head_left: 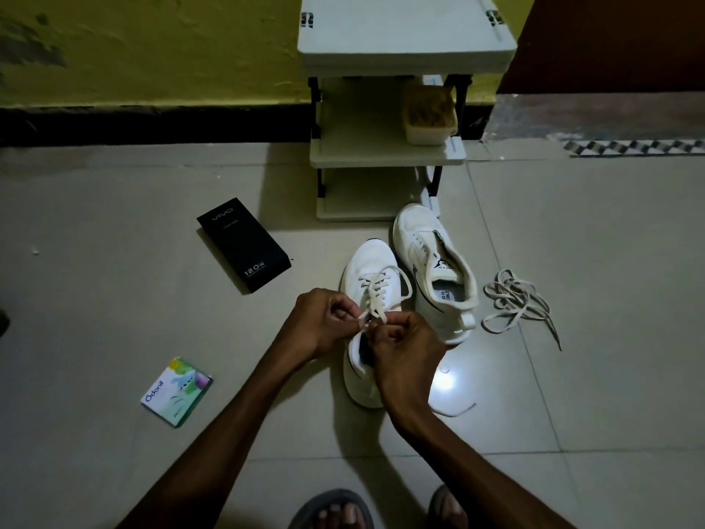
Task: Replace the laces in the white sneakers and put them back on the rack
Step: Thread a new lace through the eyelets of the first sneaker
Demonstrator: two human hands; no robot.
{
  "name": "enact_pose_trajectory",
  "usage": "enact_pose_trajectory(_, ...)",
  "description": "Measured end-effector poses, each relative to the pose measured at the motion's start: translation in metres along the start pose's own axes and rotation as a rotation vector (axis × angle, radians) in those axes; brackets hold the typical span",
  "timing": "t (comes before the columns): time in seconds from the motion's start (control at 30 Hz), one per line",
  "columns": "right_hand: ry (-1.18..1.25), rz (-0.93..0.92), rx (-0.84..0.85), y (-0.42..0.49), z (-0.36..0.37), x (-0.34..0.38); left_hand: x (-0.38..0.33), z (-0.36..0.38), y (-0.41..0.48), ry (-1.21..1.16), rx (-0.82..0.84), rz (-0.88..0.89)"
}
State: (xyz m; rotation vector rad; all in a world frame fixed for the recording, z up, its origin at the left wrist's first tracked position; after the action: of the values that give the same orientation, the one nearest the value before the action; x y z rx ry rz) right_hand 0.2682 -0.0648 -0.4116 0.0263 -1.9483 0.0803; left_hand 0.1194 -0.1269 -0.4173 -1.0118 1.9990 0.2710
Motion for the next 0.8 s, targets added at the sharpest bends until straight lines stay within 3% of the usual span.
enact_pose_trajectory(0.27, -0.013, 0.032, -0.017, 0.003, 0.006, -0.002, 0.002, 0.001, 0.000, -0.022, 0.024, 0.017)
enact_pose_trajectory(0.63, -0.150, -0.226, 0.117, 0.002, 0.013, 0.004, 0.010, 0.001, 0.000, -0.082, 0.046, -0.046)
enact_pose_trajectory(0.8, -0.204, -0.219, 0.149, 0.003, 0.019, 0.002, 0.009, 0.000, 0.000, -0.058, 0.056, -0.054)
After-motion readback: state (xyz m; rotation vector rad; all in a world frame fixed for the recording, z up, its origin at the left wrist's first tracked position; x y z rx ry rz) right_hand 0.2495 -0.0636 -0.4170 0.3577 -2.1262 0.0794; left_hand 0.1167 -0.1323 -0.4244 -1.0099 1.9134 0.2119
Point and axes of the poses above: each hand's wrist, its own y-axis towards the middle knuckle, its own z-axis out of the palm, x = y × z, the point moved 7 cm from there along y, towards the middle knuckle, and after that the axes turned 13 degrees about -x, right-handed, at the moved point
